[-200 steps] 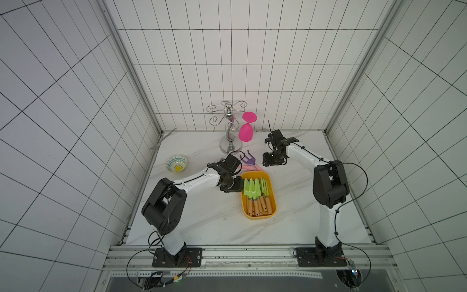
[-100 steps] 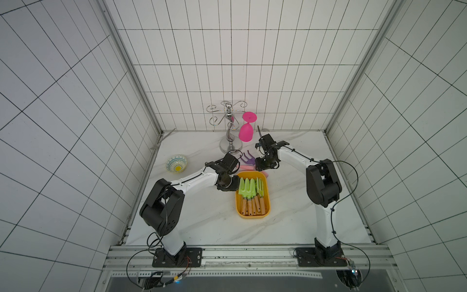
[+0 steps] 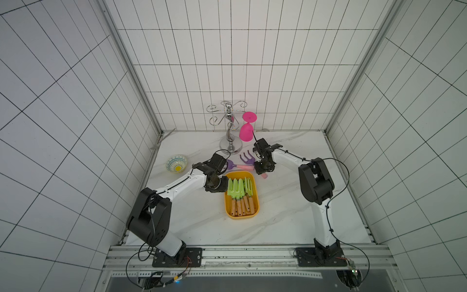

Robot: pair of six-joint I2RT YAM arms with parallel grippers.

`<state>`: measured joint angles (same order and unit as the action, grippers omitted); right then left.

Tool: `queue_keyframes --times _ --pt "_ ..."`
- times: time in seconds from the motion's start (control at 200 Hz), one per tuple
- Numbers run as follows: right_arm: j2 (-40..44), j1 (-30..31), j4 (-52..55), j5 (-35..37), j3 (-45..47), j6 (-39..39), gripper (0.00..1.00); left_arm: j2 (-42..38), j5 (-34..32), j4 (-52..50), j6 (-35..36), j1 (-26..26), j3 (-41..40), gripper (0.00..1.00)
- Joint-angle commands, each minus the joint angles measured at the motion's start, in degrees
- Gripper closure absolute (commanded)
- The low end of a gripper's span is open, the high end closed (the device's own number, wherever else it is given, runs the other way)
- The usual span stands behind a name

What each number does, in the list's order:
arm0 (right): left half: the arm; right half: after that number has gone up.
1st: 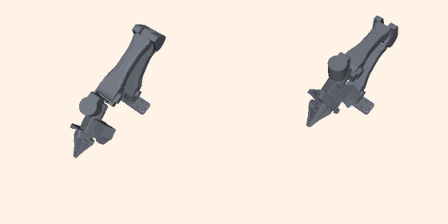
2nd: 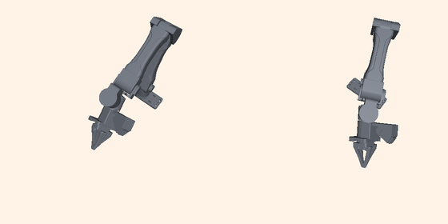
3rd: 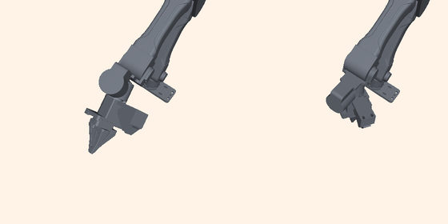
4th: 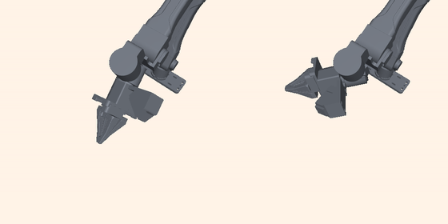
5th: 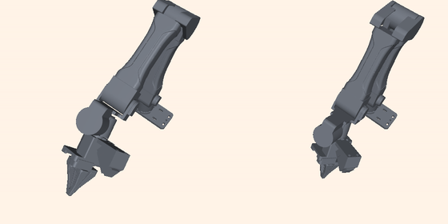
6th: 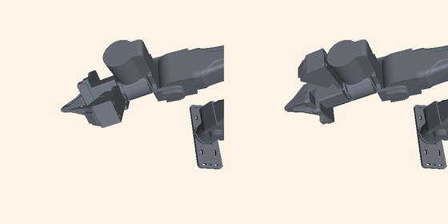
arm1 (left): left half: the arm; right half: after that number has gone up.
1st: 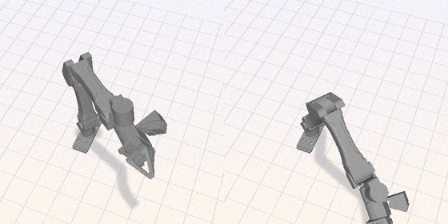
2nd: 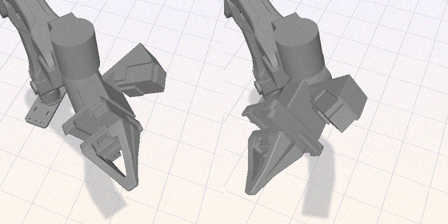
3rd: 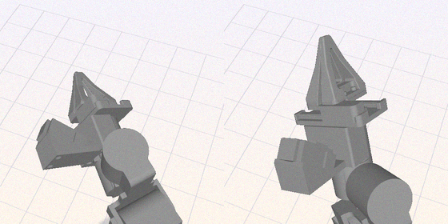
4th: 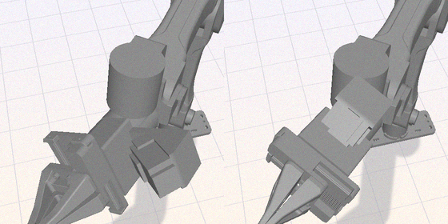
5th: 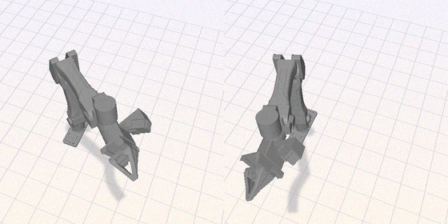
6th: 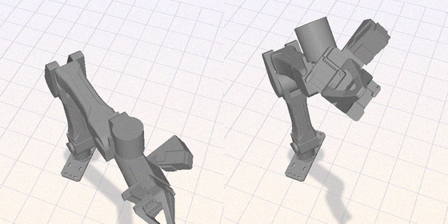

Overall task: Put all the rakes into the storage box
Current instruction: Pick up the rake at the center of the board, then adjust the storage box at the center of the board.

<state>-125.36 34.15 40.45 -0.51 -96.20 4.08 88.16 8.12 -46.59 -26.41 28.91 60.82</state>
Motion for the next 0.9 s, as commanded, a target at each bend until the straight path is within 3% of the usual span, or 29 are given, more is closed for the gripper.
queue_keyframes --times 0.0,0.295,0.555,0.894 --pt "-1.36 0.54 1.24 1.91 -0.67 0.22 0.55 -3.09 -0.98 -1.16 0.97 -0.13 1.64 0.64" --pt "-1.80 2.18 0.09 4.36 1.98 2.58 0.73 -6.01 -2.69 -3.05 0.93 -1.13 1.79 0.56" --pt "-1.02 2.32 0.34 5.67 3.52 1.25 0.82 -8.13 -2.12 -3.03 0.36 -1.75 -1.81 0.53" --pt "14.11 2.24 2.79 2.29 9.26 4.52 0.87 -8.00 2.54 3.04 -4.01 -0.85 -8.70 0.57"
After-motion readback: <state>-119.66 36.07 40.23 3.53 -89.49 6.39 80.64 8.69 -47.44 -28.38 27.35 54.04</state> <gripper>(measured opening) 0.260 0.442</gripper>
